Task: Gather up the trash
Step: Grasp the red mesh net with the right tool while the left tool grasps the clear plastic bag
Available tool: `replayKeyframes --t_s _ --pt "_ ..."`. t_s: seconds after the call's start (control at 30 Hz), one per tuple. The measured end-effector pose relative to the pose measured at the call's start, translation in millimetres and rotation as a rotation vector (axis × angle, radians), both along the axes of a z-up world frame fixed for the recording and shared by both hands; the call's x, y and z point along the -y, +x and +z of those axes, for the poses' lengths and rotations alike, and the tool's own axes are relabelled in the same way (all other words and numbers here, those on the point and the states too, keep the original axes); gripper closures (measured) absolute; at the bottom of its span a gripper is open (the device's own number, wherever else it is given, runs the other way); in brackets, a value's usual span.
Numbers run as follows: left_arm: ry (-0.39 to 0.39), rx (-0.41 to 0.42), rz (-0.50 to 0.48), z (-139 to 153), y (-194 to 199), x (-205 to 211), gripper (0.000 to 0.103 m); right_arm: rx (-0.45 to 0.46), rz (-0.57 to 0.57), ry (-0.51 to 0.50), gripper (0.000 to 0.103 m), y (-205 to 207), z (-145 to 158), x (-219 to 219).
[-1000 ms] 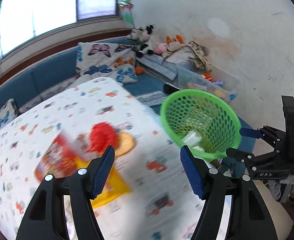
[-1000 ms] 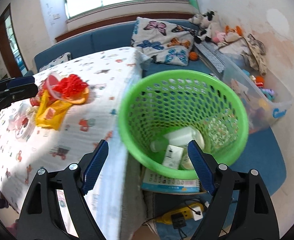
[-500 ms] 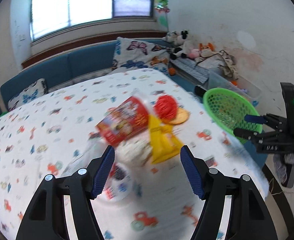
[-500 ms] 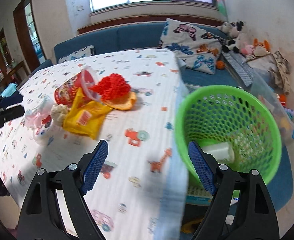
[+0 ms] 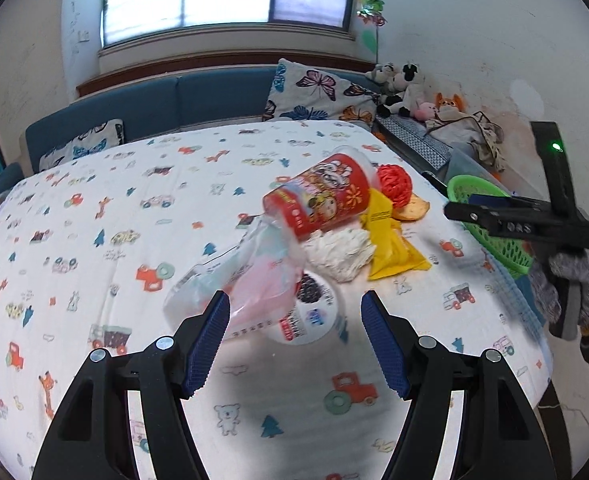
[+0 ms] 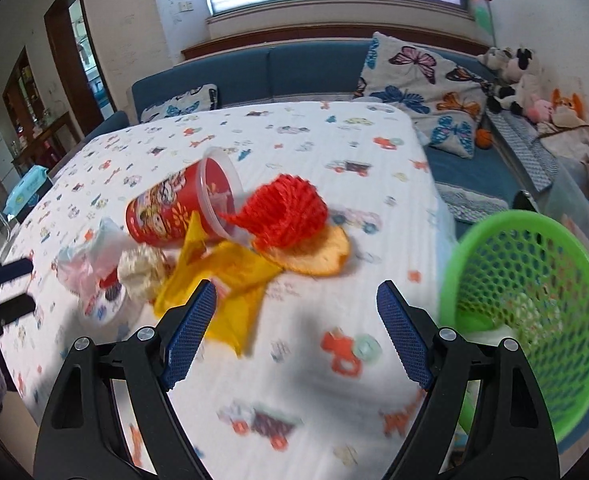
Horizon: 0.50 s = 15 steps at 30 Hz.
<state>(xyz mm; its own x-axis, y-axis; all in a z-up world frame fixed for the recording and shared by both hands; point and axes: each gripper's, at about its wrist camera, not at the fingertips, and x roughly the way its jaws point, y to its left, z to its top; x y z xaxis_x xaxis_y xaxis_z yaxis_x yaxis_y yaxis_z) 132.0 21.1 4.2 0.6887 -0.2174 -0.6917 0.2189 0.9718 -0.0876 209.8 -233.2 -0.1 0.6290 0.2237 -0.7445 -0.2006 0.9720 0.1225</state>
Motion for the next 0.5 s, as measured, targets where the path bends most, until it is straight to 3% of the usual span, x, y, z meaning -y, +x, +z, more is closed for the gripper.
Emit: replayKeyframes --t_s 0.5 --pt "-0.032 -0.022 0.052 -5 9 -35 0.037 -0.042 0.024 0.005 0.024 69 -20 -16"
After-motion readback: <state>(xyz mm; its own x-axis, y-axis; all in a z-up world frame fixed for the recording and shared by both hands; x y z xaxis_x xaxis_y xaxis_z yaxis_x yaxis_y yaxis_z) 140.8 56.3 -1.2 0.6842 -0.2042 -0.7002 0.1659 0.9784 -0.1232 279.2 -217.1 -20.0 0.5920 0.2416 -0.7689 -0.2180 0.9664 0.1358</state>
